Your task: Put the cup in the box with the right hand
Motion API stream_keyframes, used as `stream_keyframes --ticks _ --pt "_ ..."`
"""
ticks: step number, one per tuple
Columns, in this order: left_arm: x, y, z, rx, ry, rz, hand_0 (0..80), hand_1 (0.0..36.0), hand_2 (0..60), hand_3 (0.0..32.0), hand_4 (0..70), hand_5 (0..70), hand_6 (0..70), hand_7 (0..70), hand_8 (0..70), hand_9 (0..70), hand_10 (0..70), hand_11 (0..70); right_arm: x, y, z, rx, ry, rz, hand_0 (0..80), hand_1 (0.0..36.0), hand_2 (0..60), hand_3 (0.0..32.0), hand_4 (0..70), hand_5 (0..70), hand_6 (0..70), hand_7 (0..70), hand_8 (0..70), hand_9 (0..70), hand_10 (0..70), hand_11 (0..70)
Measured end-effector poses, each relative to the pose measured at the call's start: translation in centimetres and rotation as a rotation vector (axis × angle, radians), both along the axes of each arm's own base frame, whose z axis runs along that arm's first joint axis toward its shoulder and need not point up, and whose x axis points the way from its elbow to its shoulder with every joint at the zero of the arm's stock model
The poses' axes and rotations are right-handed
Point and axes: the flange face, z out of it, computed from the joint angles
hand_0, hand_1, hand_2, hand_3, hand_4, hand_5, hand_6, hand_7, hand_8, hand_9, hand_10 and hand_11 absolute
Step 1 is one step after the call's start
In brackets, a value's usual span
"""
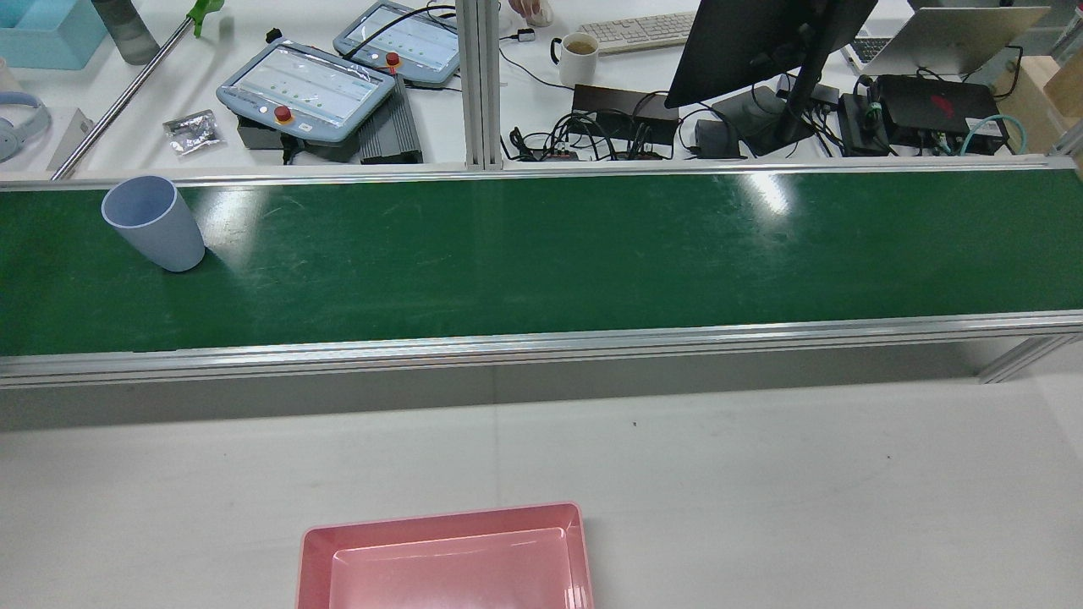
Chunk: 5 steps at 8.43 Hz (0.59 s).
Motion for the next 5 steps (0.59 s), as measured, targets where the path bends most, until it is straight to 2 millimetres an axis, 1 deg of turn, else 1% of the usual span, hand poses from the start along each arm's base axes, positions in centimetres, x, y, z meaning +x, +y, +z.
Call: stream_keyframes --ticks 1,2,3,4,5 --pt "0.0 0.0 0.0 -0.001 0.000 0.000 0.0 0.0 0.0 0.0 0.0 0.0 0.0 0.0 0.0 0.0 0.0 0.0 -0.1 0.0 -0.8 0.016 0.000 -0.002 50.8 1.8 0.0 0.0 30.3 5.0 24.0 70.0 23.8 47.6 5.4 8.7" --pt "0.0 0.0 0.0 -0.001 0.000 0.000 0.0 0.0 0.0 0.0 0.0 0.0 0.0 0.0 0.0 0.0 0.0 0.0 -0.6 -0.1 -1.8 0.034 0.004 -0.015 50.8 1.6 0.0 0.0 34.8 4.9 25.7 70.0 25.1 48.7 6.0 9.4" --pt "0.0 0.0 0.0 -0.001 0.000 0.000 0.0 0.0 0.0 0.0 0.0 0.0 0.0 0.0 0.0 0.0 0.0 0.0 -1.6 -0.5 -2.4 0.043 0.023 -0.031 50.7 1.3 0.0 0.0 35.3 4.9 26.5 70.0 25.6 49.2 6.4 9.9" --pt "0.0 0.0 0.0 0.000 0.000 0.000 0.0 0.0 0.0 0.0 0.0 0.0 0.0 0.0 0.0 0.0 0.0 0.0 -2.8 -1.2 -2.9 0.046 0.043 -0.046 50.5 1.0 0.0 0.0 35.8 4.9 27.1 70.0 26.2 49.8 6.3 9.8" --pt "0.0 0.0 0.0 0.000 0.000 0.000 0.0 0.0 0.0 0.0 0.0 0.0 0.0 0.0 0.0 0.0 0.0 0.0 -4.8 -2.6 -3.7 0.047 0.049 -0.059 50.4 1.0 0.0 0.0 36.3 4.7 27.2 70.0 26.3 49.8 5.9 9.1"
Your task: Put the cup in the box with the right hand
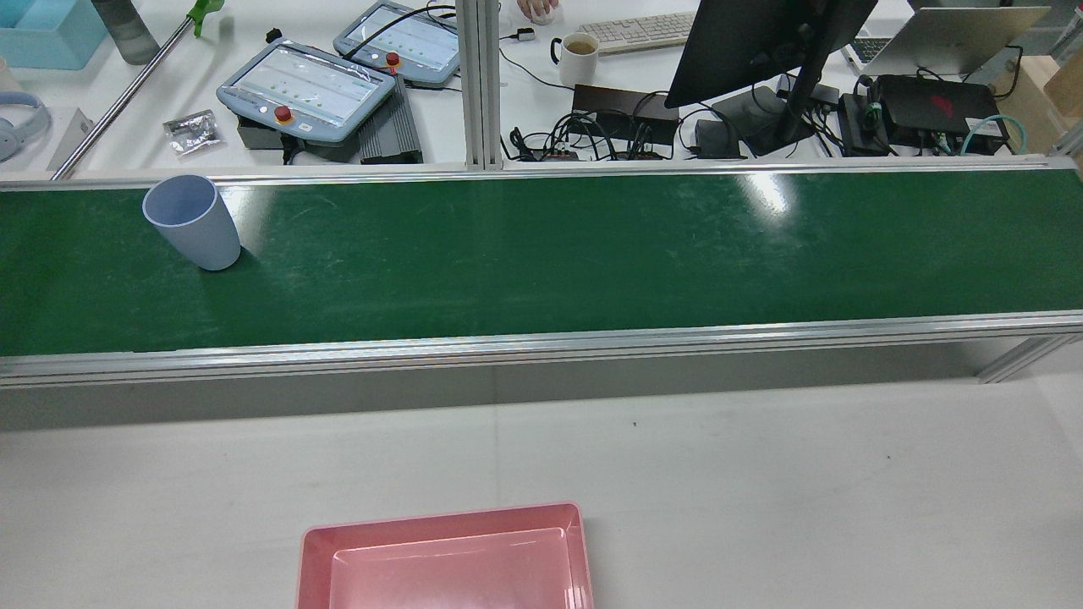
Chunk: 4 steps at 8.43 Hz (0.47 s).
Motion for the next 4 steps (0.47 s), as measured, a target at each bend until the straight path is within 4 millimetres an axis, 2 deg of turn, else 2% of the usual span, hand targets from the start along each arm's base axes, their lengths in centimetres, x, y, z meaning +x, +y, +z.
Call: stream_keyframes --ticks 1,2,3,4 --pt "0.0 0.0 0.0 0.000 0.000 0.000 0.0 0.0 0.0 0.0 0.0 0.0 0.0 0.0 0.0 0.0 0.0 0.0 -2.9 -1.8 -1.1 0.007 -0.008 -0.011 50.0 0.6 0.0 0.0 35.5 4.6 26.5 70.0 25.6 49.1 5.6 8.6" --pt "0.0 0.0 0.0 0.001 0.000 0.000 0.0 0.0 0.0 0.0 0.0 0.0 0.0 0.0 0.0 0.0 0.0 0.0 -6.8 -3.8 -2.3 0.017 -0.026 -0.020 49.9 0.8 0.0 0.0 35.3 4.5 26.5 70.0 25.3 48.8 5.2 8.1" --pt "0.0 0.0 0.0 0.001 0.000 0.000 0.0 0.0 0.0 0.0 0.0 0.0 0.0 0.0 0.0 0.0 0.0 0.0 -11.6 -5.5 -3.7 0.024 -0.048 -0.038 49.8 0.7 0.0 0.0 36.7 4.4 26.8 70.0 25.2 48.6 4.9 7.7" --pt "0.0 0.0 0.0 0.001 0.000 0.000 0.0 0.0 0.0 0.0 0.0 0.0 0.0 0.0 0.0 0.0 0.0 0.0 -17.4 -7.1 -5.7 0.026 -0.073 -0.062 50.6 0.8 0.0 0.0 32.1 4.7 26.1 70.0 23.6 46.9 5.7 8.9"
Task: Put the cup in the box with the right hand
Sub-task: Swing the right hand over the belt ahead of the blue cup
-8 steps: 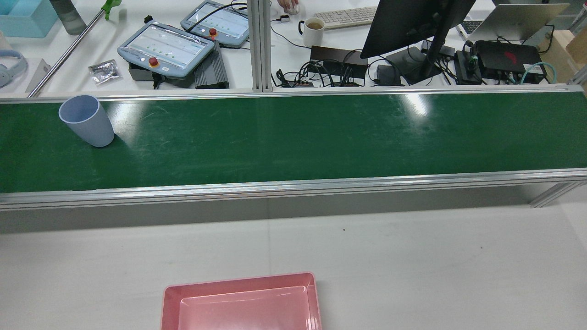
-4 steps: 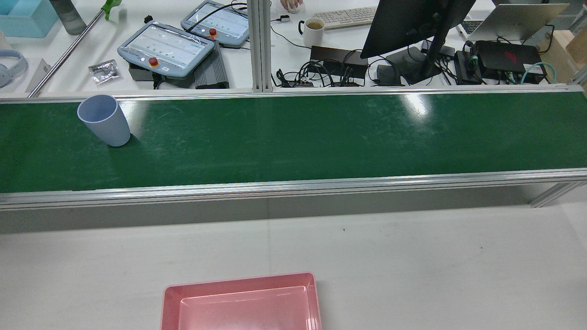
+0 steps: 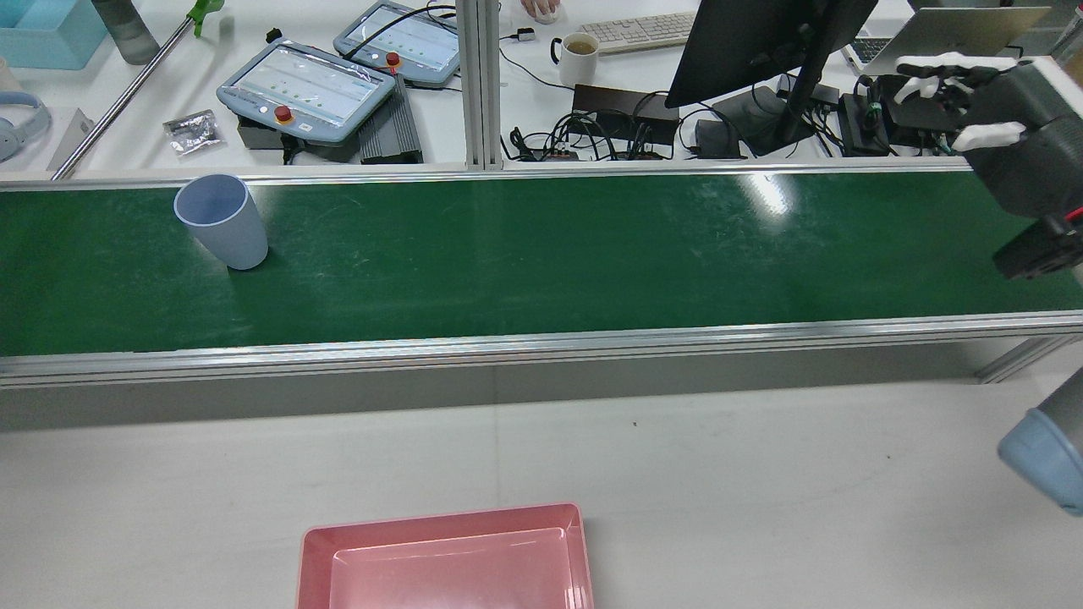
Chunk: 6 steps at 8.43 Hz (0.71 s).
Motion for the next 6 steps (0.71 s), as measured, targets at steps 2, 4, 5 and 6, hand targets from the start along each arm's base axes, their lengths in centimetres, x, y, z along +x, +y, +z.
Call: stream_keyframes --ticks 2,4,5,6 --pt "0.0 0.0 -0.1 0.000 0.000 0.000 0.0 0.0 0.0 0.0 0.0 0.0 0.0 0.0 0.0 0.0 0.0 0.0 -8.7 -0.7 -3.5 -0.004 -0.026 0.007 50.0 0.7 0.0 0.0 34.5 4.4 26.8 70.0 23.6 46.7 4.8 7.5" --pt "0.0 0.0 -0.1 -0.002 0.000 0.000 0.0 0.0 0.0 0.0 0.0 0.0 0.0 0.0 0.0 0.0 0.0 0.0 -13.1 -0.4 -6.0 0.000 -0.006 0.060 50.5 2.2 0.0 0.0 41.6 3.9 27.7 70.0 22.9 45.6 3.4 5.4" --pt "0.0 0.0 -0.1 -0.001 0.000 0.000 0.0 0.0 0.0 0.0 0.0 0.0 0.0 0.0 0.0 0.0 0.0 0.0 -14.4 -0.8 -7.1 0.000 0.011 0.089 50.3 2.9 0.0 0.0 47.3 3.6 29.0 70.0 23.2 45.7 3.3 5.2" --pt "0.0 0.0 -0.1 0.000 0.000 0.000 0.0 0.0 0.0 0.0 0.0 0.0 0.0 0.0 0.0 0.0 0.0 0.0 -16.1 -2.1 -8.3 -0.003 0.027 0.111 50.0 3.6 0.0 0.0 51.6 3.4 29.8 70.0 23.7 46.0 3.3 5.1"
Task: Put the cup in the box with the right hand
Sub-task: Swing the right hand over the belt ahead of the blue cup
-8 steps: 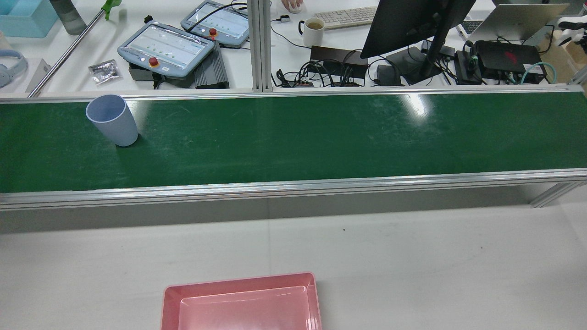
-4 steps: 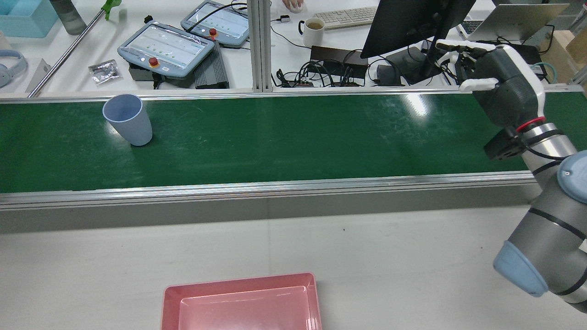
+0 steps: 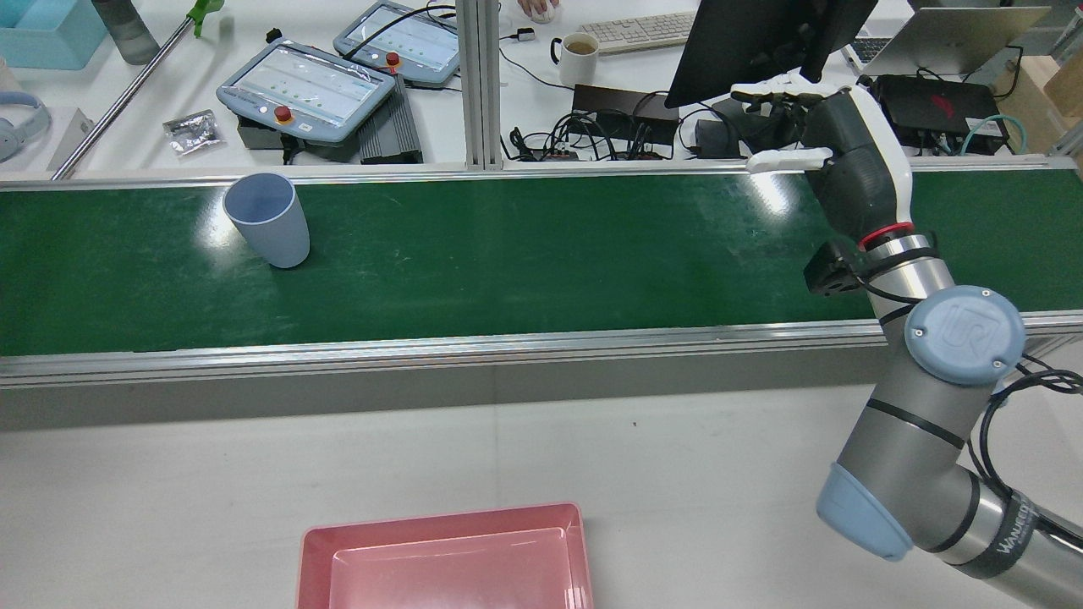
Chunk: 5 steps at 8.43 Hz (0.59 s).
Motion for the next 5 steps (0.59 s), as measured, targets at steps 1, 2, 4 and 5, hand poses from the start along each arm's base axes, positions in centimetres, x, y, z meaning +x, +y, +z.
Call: stream_keyframes --ticks 1,2,4,5 --pt "0.0 0.0 0.0 0.001 0.000 0.000 0.0 0.0 0.0 0.0 0.0 0.0 0.0 0.0 0.0 0.0 0.0 0.0 -2.2 -1.8 -1.3 -0.004 0.010 0.009 49.4 5.0 0.0 0.0 51.2 3.4 29.8 70.0 23.8 46.1 3.1 4.8" --pt "0.0 0.0 0.0 0.002 0.000 -0.001 0.0 0.0 0.0 0.0 0.0 0.0 0.0 0.0 0.0 0.0 0.0 0.0 -4.3 -3.0 -2.5 -0.006 0.015 0.004 48.0 9.0 2.9 0.0 46.4 3.3 29.7 70.0 23.3 45.6 2.5 3.9" --pt "-0.1 0.0 0.1 0.001 0.000 -0.001 0.0 0.0 0.0 0.0 0.0 0.0 0.0 0.0 0.0 0.0 0.0 0.0 -7.9 -2.7 -4.1 -0.028 0.036 -0.024 47.0 15.2 21.5 0.0 36.0 3.6 29.6 70.0 22.6 44.8 1.2 2.1" --pt "0.0 0.0 0.1 0.001 0.000 -0.001 0.0 0.0 0.0 0.0 0.0 0.0 0.0 0.0 0.0 0.0 0.0 0.0 -9.3 -1.9 -4.0 -0.043 0.047 -0.038 46.6 14.7 20.6 0.0 33.4 3.5 29.4 70.0 22.4 44.6 1.4 2.4"
